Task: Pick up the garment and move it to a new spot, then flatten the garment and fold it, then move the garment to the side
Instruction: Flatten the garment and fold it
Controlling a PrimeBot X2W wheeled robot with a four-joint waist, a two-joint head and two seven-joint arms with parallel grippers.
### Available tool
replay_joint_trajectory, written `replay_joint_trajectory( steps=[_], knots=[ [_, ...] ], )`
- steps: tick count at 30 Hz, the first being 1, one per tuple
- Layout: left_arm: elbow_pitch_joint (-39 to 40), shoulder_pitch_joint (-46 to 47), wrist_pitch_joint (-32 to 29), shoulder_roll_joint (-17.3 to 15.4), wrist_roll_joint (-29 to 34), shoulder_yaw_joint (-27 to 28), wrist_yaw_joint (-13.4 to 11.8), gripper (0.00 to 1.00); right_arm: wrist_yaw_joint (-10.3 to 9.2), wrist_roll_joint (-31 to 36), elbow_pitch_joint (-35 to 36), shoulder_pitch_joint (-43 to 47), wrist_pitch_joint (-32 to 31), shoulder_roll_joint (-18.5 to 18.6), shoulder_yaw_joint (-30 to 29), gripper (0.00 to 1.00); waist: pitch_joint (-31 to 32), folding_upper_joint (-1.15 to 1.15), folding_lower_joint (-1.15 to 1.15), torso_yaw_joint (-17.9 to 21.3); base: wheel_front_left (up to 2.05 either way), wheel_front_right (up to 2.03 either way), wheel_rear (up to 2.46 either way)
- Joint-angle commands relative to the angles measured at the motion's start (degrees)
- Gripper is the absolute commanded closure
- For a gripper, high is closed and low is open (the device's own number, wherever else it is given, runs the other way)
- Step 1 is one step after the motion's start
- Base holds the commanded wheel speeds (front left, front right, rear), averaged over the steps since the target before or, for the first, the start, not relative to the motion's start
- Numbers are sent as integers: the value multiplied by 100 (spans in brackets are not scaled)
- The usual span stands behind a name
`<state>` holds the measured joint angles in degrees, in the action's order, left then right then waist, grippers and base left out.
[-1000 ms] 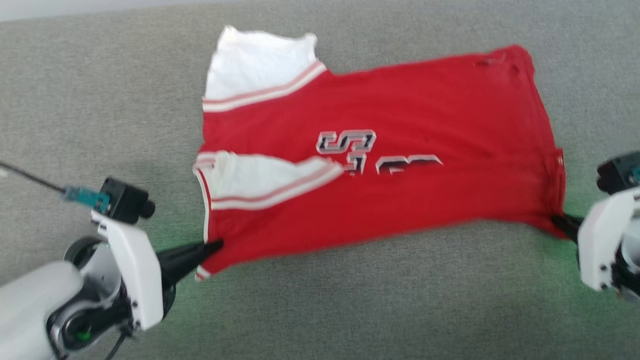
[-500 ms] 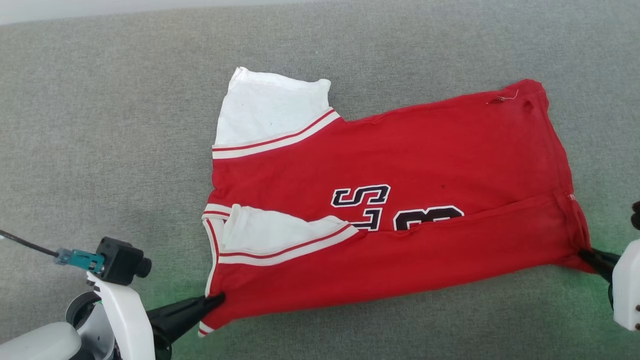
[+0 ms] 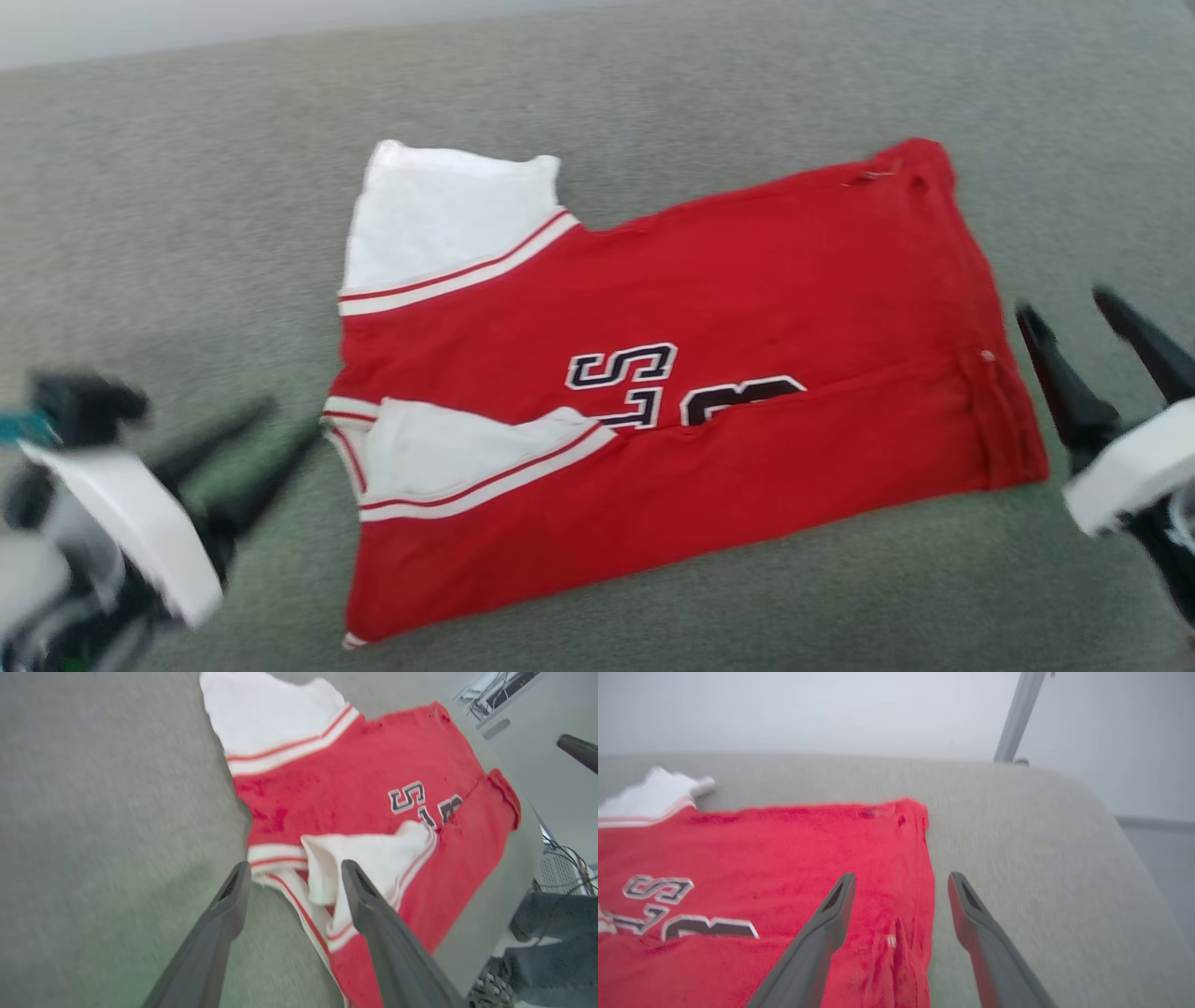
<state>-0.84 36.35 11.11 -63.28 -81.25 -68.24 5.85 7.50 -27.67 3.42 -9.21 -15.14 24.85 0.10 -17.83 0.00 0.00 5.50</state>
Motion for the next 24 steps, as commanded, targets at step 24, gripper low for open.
replay_joint_trajectory(
  steps=[24],
  knots=[
    [-4313, 2946, -2865, 1220, 386, 212, 59, 0, -2, 614, -488, -456, 2249, -1613, 439, 0, -716, 0, 0, 1713, 0, 0, 0]
  ],
)
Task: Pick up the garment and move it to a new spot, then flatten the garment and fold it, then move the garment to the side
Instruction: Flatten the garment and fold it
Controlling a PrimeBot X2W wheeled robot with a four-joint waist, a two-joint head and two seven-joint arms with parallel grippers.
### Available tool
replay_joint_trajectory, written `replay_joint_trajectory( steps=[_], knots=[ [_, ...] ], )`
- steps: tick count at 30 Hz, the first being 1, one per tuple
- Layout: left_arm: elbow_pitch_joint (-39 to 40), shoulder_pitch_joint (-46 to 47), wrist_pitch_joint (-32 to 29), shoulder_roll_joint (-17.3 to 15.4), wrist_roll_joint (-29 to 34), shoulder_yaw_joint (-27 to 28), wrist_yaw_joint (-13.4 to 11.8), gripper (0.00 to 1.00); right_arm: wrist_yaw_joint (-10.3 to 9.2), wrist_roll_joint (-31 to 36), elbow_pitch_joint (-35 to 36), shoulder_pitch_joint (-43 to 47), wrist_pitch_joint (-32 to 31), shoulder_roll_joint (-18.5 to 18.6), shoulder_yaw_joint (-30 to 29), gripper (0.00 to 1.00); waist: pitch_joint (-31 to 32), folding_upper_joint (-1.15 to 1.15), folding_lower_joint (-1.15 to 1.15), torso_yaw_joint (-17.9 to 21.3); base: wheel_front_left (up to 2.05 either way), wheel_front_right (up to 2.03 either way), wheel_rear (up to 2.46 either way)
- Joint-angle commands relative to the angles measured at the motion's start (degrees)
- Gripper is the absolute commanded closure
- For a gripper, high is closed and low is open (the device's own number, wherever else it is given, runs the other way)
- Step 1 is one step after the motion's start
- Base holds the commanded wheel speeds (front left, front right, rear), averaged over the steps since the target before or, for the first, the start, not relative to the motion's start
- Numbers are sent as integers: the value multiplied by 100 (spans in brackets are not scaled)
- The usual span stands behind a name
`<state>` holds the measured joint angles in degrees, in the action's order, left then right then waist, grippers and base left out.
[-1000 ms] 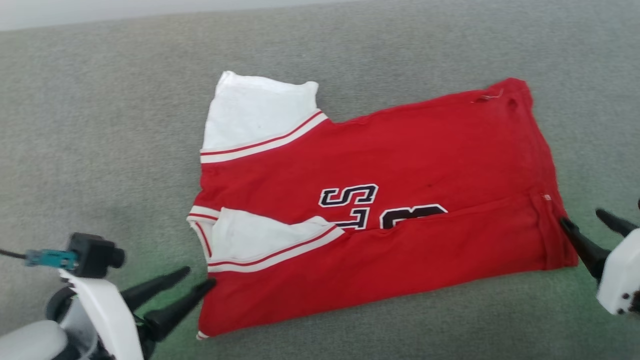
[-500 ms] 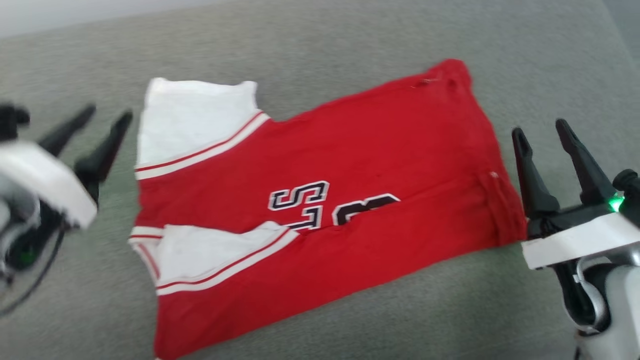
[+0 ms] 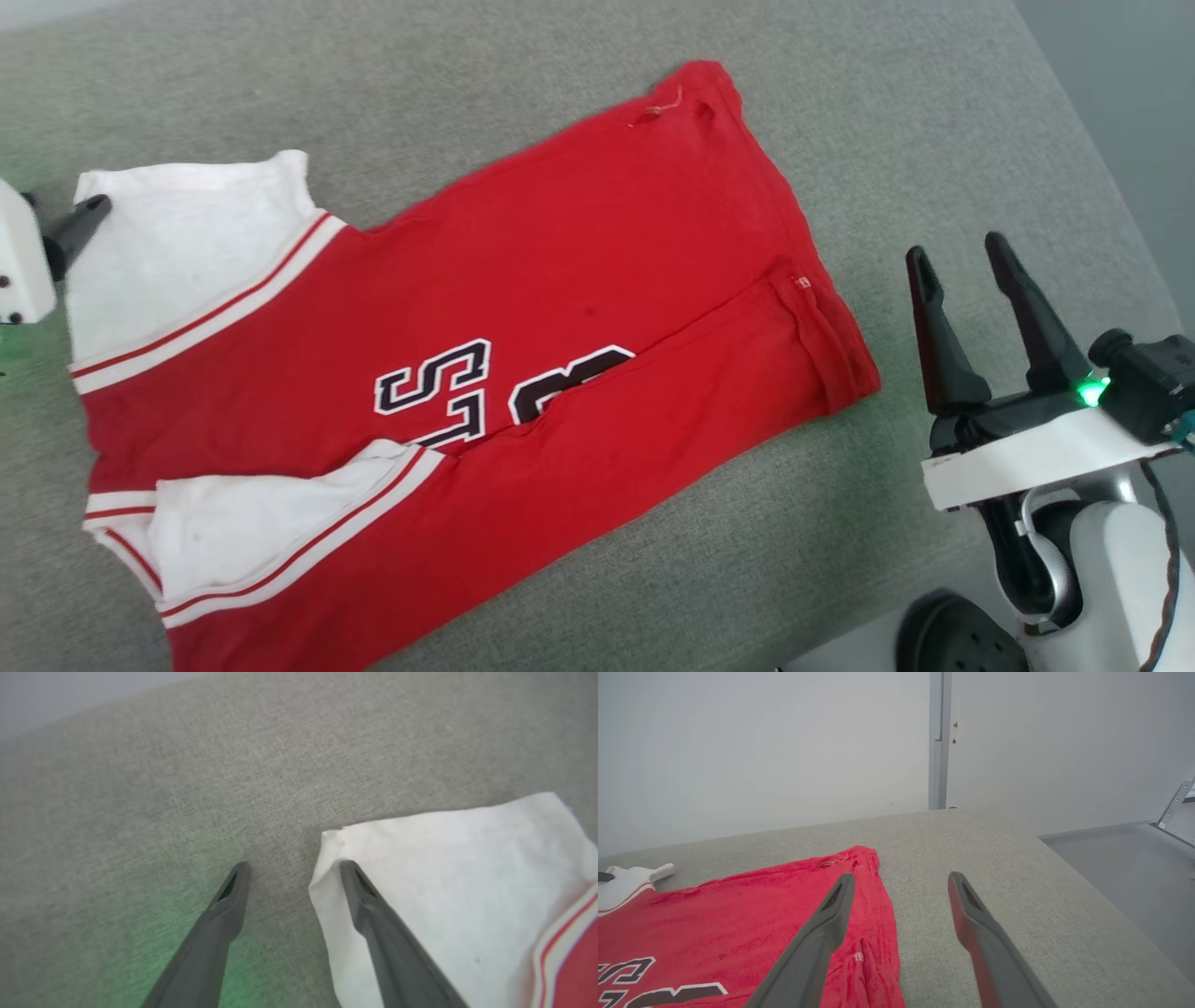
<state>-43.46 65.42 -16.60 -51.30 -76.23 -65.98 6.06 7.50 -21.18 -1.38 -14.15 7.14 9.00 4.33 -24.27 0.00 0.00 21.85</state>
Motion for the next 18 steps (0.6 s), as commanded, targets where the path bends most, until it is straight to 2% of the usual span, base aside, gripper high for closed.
replay_joint_trajectory(
  steps=[1, 4, 5, 6, 7, 8, 14, 18],
  knots=[
    [-105, 56, -300, 52, -189, -21, 64, 0, -2, -49, -14, 42, 19, -35, 17, 0, -91, 0, 0, 95, 0, 0, 0],
    [-84, -91, -950, 158, -707, 56, 137, 0, -2, -50, -46, 57, -11, -9, -14, 0, -116, 0, 0, 97, 0, 0, 0],
    [-51, -78, -1078, 141, -792, 46, 141, 9, -2, -58, -58, 33, -37, 11, -15, 0, -128, 0, 0, 87, 0, 0, 0],
    [7, -55, -1139, 128, -763, 10, 153, 52, -2, -55, -68, -16, -76, 41, -2, 0, -140, 0, 0, 69, 0, 0, 0],
    [66, -31, -1168, 124, -741, -6, 156, 66, -2, -65, -81, -79, -139, 61, 23, 0, -149, 0, 0, 45, 0, 0, 0],
    [158, -23, -1179, 132, -774, -1, 159, 100, -2, -80, -106, -149, -235, 90, 71, 0, -156, 0, 0, 19, 0, 0, 0],
    [509, 139, -944, 109, -646, -14, 150, 100, -2, -216, -572, -1124, -1267, 437, 644, 0, -223, 0, 0, -161, 0, 0, 0],
    [721, 260, -858, 168, -583, -49, 151, 100, -3, -487, -1343, -2158, -2030, 689, 1009, 0, -295, 0, 0, -311, 0, 0, 0]
  ],
)
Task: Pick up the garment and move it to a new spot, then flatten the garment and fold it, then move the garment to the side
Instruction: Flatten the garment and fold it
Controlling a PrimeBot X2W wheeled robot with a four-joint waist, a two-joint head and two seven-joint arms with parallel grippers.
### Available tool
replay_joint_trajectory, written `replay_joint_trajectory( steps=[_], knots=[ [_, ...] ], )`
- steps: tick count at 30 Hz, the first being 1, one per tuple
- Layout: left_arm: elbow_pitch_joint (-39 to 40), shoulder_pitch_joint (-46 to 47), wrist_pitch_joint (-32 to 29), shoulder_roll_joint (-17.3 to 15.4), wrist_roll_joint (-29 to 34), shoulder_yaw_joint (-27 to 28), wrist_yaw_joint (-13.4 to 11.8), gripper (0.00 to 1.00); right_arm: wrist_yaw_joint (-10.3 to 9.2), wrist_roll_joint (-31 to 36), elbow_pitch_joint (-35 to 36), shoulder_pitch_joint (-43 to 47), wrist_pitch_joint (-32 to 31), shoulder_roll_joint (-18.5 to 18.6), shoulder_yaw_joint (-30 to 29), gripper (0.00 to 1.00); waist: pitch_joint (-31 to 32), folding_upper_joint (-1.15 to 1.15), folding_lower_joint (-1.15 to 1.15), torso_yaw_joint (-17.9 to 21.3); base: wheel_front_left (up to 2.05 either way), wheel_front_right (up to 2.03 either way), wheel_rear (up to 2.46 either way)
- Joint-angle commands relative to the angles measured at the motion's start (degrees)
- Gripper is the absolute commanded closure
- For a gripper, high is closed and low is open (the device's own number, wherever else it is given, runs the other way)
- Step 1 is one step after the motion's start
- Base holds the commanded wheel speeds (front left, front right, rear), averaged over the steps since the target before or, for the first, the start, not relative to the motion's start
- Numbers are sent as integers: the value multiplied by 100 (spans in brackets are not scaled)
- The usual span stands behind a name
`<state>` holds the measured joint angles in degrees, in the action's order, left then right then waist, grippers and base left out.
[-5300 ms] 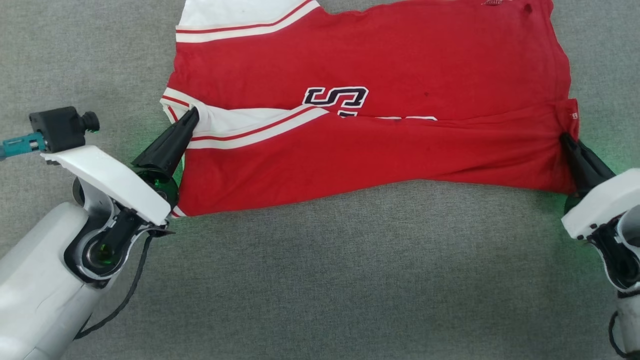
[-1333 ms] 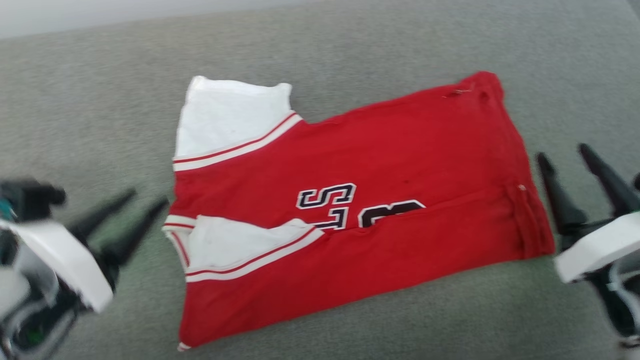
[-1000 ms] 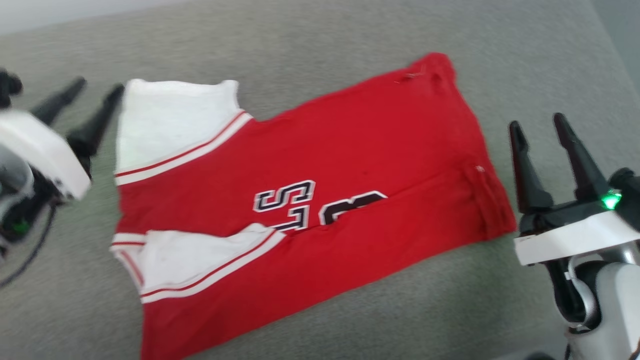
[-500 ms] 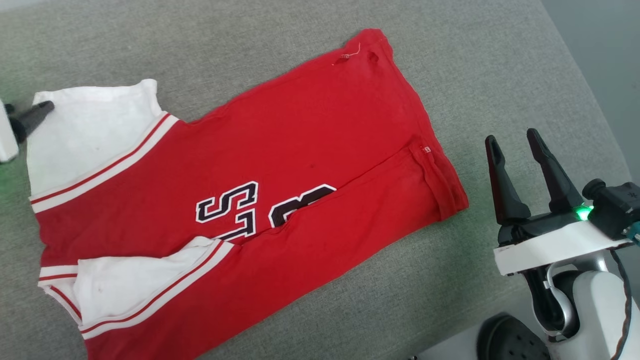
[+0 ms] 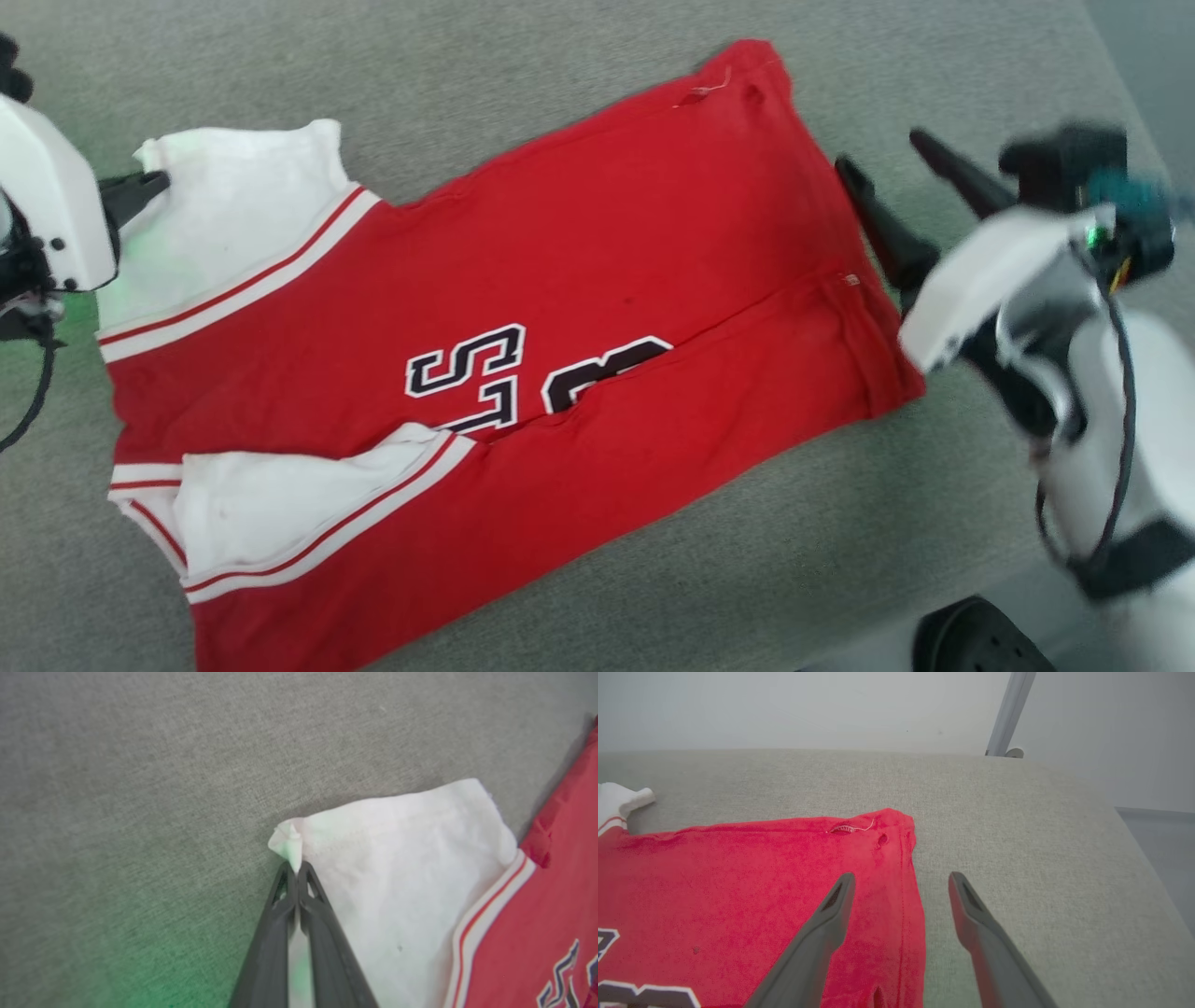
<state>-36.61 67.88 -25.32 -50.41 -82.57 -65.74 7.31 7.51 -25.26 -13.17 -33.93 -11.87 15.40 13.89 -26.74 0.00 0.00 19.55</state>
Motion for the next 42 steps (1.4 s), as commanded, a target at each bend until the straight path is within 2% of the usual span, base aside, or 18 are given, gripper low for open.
replay_joint_trajectory(
  steps=[1, 6, 12, 21, 22, 23, 29, 35, 38, 42],
  knots=[
    [70, 69, 59, 104, 72, -75, 26, 100, -4, -177, -417, -454, -343, 110, 136, 0, -79, 0, 0, -137, 0, 0, 0],
    [270, 277, 191, 235, 159, -115, 26, 100, -3, -702, -1493, -1656, -1285, 289, 607, 0, -246, 0, 0, -421, 0, 0, 0],
    [511, 403, 315, 327, 109, -159, 26, 100, -4, -908, -2351, -2485, -1842, 387, 1114, 0, -380, 0, 0, -640, 0, 0, 0],
    [624, 609, 404, 317, 116, -299, 7, 100, -4, -987, -3568, -3233, -1896, 231, 1487, 0, -582, 0, 0, -792, 0, 0, 0],
    [636, 618, 434, 331, 102, -311, 7, 100, -3, -1027, -3624, -3261, -1866, 215, 1529, 36, -583, 0, 0, -804, 0, 0, 0],
    [646, 622, 445, 346, 85, -324, 7, 100, -3, -1106, -3674, -3281, -1844, 197, 1554, 99, -580, 0, 0, -816, 0, 0, 0],
    [781, 604, 778, 452, -20, -330, 8, 100, -5, -1318, -3631, -3394, -1226, 415, 1736, 100, -393, 0, 0, -900, 0, 0, 0],
    [1243, 388, 1257, 585, -179, -354, 9, 100, -4, -1645, -3380, -3028, -840, 705, 2014, 100, 140, 0, 0, -1125, 0, 0, 0],
    [1664, 216, 1520, 524, -179, -412, 9, 100, -4, -1807, -3115, -2767, -688, 923, 2130, 100, 390, 0, 0, -1245, 0, 0, 0],
    [2473, -183, 1975, 243, -169, -488, 9, 100, -4, -1953, -2693, -2276, -496, 1288, 2243, 100, 675, 0, 0, -1380, 0, 0, 0]
  ],
)
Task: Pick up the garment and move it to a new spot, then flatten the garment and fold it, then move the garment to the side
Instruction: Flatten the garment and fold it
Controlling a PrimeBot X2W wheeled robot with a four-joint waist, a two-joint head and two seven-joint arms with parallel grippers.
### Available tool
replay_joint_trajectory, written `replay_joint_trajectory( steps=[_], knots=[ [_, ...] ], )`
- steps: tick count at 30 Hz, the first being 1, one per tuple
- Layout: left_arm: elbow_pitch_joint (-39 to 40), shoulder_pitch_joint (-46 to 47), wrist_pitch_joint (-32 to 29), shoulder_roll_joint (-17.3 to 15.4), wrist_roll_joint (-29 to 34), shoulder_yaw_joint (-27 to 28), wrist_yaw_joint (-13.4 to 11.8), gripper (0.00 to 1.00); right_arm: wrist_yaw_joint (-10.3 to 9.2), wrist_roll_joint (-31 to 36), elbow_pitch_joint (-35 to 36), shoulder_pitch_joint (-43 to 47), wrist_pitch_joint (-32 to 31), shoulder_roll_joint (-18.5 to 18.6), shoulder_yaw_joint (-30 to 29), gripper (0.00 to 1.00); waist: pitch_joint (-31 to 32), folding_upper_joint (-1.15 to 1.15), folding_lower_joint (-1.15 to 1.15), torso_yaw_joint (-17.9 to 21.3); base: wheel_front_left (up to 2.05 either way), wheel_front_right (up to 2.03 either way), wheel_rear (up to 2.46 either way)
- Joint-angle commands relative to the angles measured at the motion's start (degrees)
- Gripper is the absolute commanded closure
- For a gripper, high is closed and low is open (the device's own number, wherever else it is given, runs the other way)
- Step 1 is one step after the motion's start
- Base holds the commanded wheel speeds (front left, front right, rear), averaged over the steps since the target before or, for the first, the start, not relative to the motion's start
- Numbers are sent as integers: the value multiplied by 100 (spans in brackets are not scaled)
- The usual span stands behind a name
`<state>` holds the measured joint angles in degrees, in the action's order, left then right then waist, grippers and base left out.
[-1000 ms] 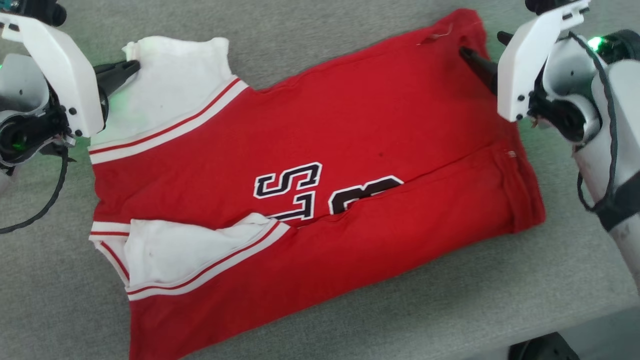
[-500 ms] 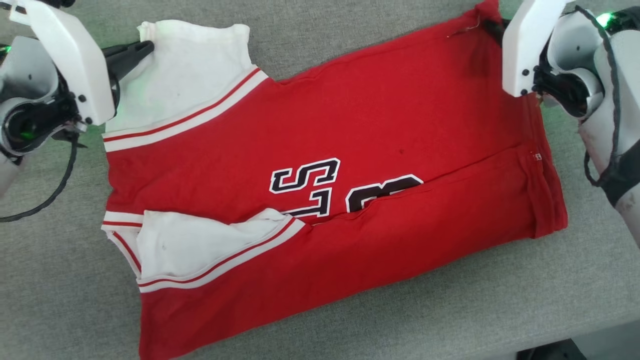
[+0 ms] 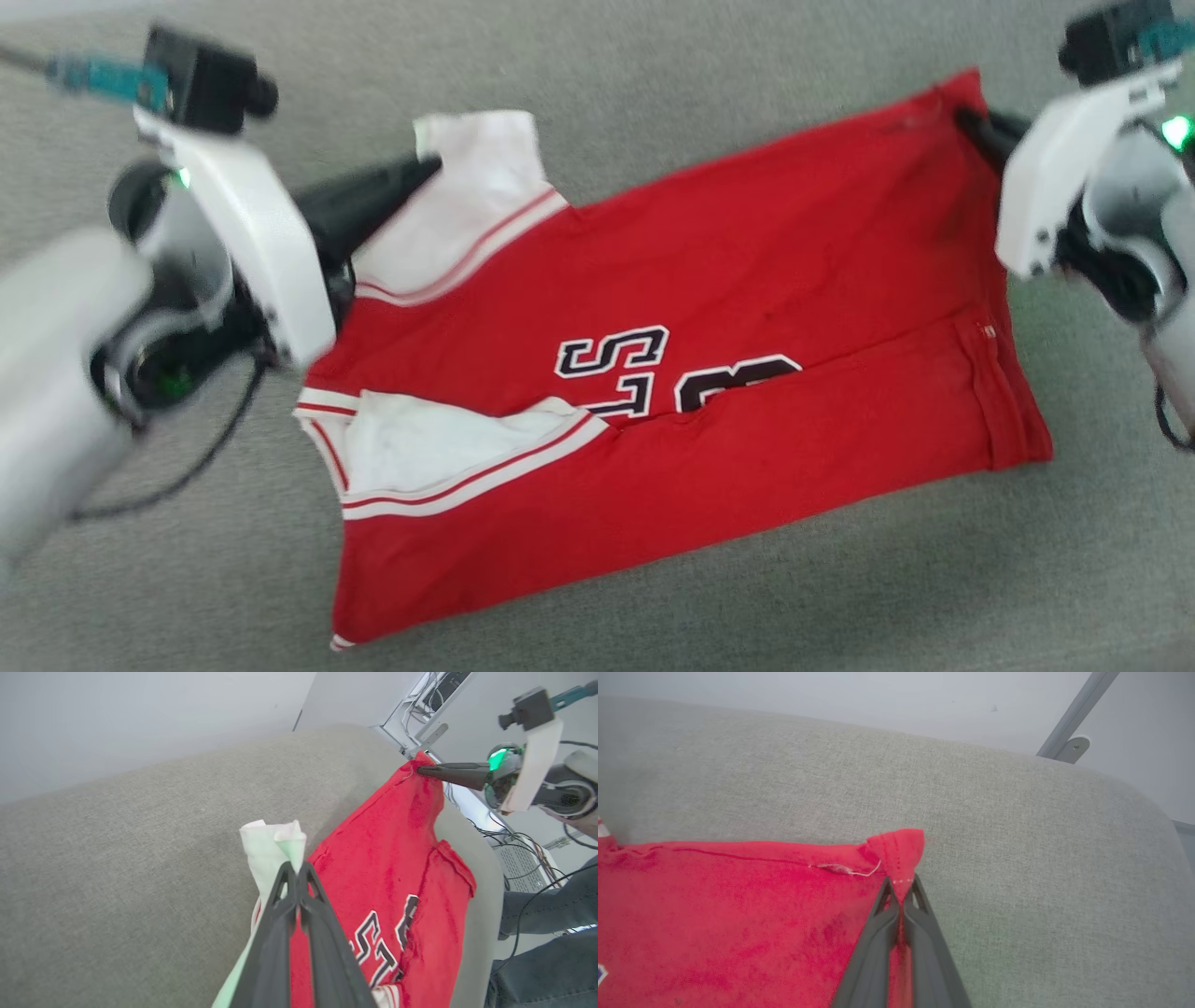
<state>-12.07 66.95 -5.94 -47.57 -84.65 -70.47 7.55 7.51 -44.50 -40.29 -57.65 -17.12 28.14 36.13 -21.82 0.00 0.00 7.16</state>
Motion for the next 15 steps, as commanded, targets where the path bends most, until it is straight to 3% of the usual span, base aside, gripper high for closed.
replay_joint_trajectory(
  steps=[1, 9, 15],
  knots=[
    [254, -240, 162, -128, 62, -45, -16, 100, -4, -69, 130, 253, 65, 120, 19, 100, 245, 0, 0, -180, 0, 0, 0],
    [1678, -1598, 1466, -971, 136, -182, -15, 100, -4, -298, 1042, 1710, 274, 849, -254, 100, 585, 0, 0, -418, 0, 0, 0],
    [1988, -2450, 1897, -1230, 339, -235, -15, 100, -4, -371, 1544, 2766, 393, 1156, -792, 100, 682, 0, 0, -567, 0, 0, 0]
  ],
)
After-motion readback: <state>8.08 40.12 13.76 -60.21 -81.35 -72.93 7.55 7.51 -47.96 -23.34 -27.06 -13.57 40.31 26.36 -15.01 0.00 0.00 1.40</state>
